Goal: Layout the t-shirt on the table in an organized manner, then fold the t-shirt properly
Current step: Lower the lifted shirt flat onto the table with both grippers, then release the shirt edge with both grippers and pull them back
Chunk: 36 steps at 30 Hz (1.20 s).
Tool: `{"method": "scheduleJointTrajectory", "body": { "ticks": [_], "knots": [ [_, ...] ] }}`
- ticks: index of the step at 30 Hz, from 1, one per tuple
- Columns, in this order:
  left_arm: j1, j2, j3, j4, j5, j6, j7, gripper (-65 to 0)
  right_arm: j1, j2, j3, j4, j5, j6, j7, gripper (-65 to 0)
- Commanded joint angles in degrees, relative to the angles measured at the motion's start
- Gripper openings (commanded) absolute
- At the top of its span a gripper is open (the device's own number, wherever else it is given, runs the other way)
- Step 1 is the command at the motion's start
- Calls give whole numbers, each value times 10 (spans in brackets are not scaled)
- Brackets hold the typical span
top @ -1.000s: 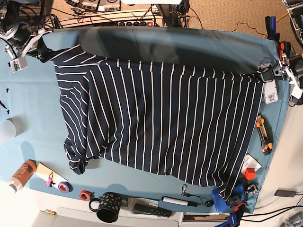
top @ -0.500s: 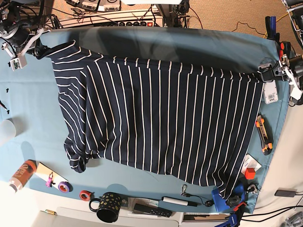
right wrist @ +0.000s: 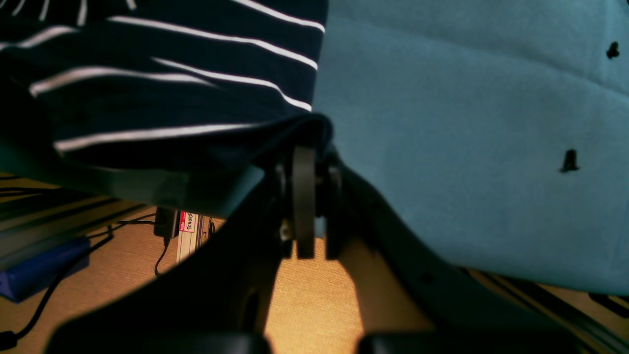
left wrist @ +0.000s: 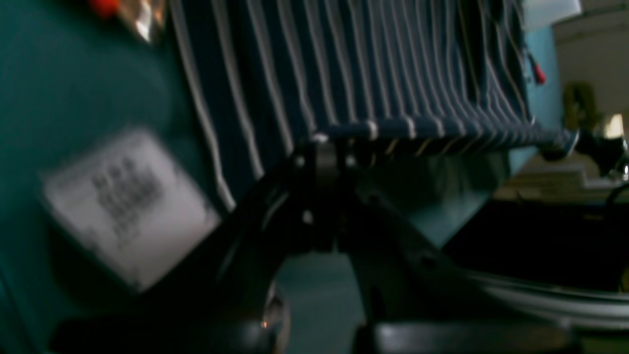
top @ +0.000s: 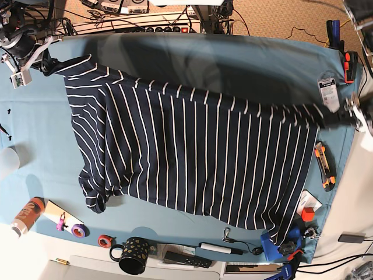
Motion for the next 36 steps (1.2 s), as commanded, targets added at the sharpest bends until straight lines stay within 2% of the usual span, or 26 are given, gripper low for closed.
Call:
{"method": "scheduleJointTrajectory", "body": {
  "ticks": [1, 2, 5, 8, 12, 16, 21, 28, 30, 36],
  "knots": [
    [-19, -19, -5, 15, -11, 1, -11, -650, -3, 12, 7, 6, -11, -2, 8, -650],
    [-27, -19, -5, 23, 5, 2, -11, -650, -3, 12, 7, 6, -11, -2, 13, -650],
    [-28, -17, -4, 69, 121, 41, -14, -650, -3, 12, 7, 6, -11, -2, 24, -650],
    [-22, -10, -4, 140, 219, 76, -40, -650, -2, 11, 7, 6, -11, -2, 38, -650],
    [8, 15, -4, 244, 319, 114, -82, -650, -3, 11, 7, 6, -11, -2, 54, -650],
    [70, 62, -4, 321, 329, 119, -88, -650, -3, 11, 7, 6, -11, -2, 53, -650],
    [141, 111, -4, 353, 329, 119, -88, -650, -3, 11, 7, 6, -11, -2, 39, -650],
    [213, 115, -9, 369, 333, 120, -88, -650, -20, -55, 7, 7, 2, -2, 0, -650],
    [235, 114, -9, 383, 333, 121, -88, -650, -31, -65, 7, 7, 16, -2, -21, -650],
    [294, 115, -9, 395, 334, 119, -90, -650, -64, -72, 8, 6, 23, -2, -21, -650]
  ]
}}
